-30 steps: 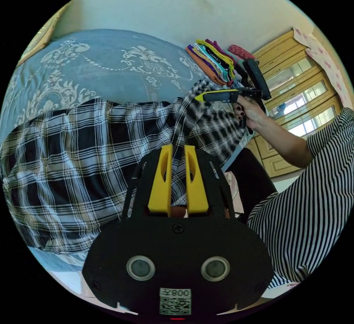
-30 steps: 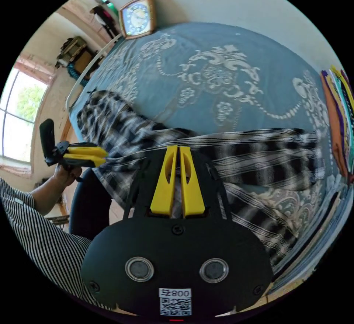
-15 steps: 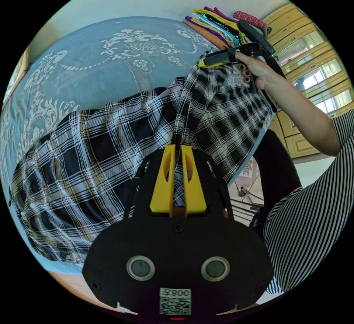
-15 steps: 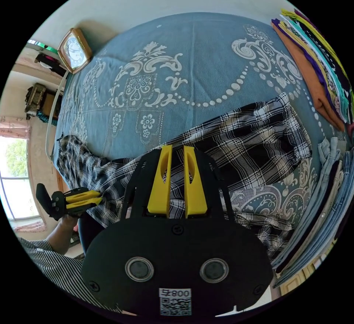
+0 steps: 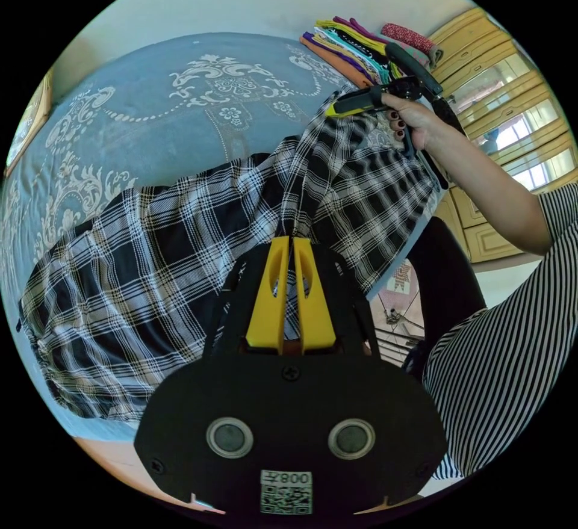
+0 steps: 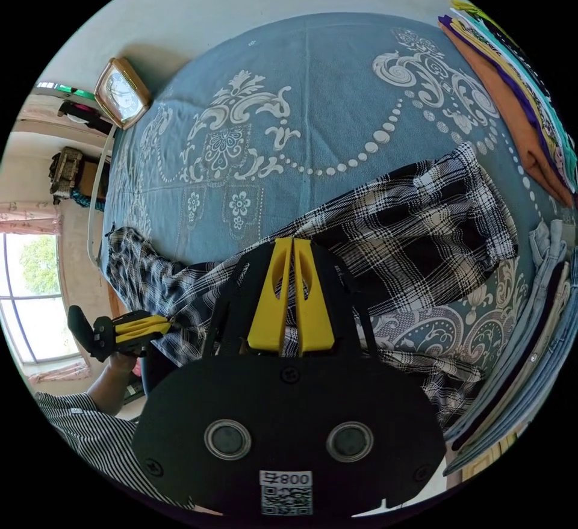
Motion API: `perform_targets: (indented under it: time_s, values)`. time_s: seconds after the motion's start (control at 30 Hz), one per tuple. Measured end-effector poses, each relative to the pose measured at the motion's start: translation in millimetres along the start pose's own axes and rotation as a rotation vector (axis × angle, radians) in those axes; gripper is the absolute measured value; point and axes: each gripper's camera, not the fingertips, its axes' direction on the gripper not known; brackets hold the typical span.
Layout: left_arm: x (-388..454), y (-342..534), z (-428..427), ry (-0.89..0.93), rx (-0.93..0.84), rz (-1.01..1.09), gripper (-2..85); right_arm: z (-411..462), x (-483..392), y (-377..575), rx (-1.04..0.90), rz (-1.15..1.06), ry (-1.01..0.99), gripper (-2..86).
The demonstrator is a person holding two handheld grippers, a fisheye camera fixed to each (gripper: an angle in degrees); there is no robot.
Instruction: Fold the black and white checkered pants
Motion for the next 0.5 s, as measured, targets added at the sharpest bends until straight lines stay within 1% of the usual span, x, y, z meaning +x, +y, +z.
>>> perform_targets:
  time_s: [0.27, 0.5]
  values:
    - [12, -8, 19, 0.014, 0.028, 0.029, 1.3, -78, 12, 32, 0.089, 0.008, -0.086, 0.2]
    - [34, -12, 44, 0.02, -0.01, 0.1, 1.2, -150, 26, 97, 0.153, 0.009, -0.144, 0.2]
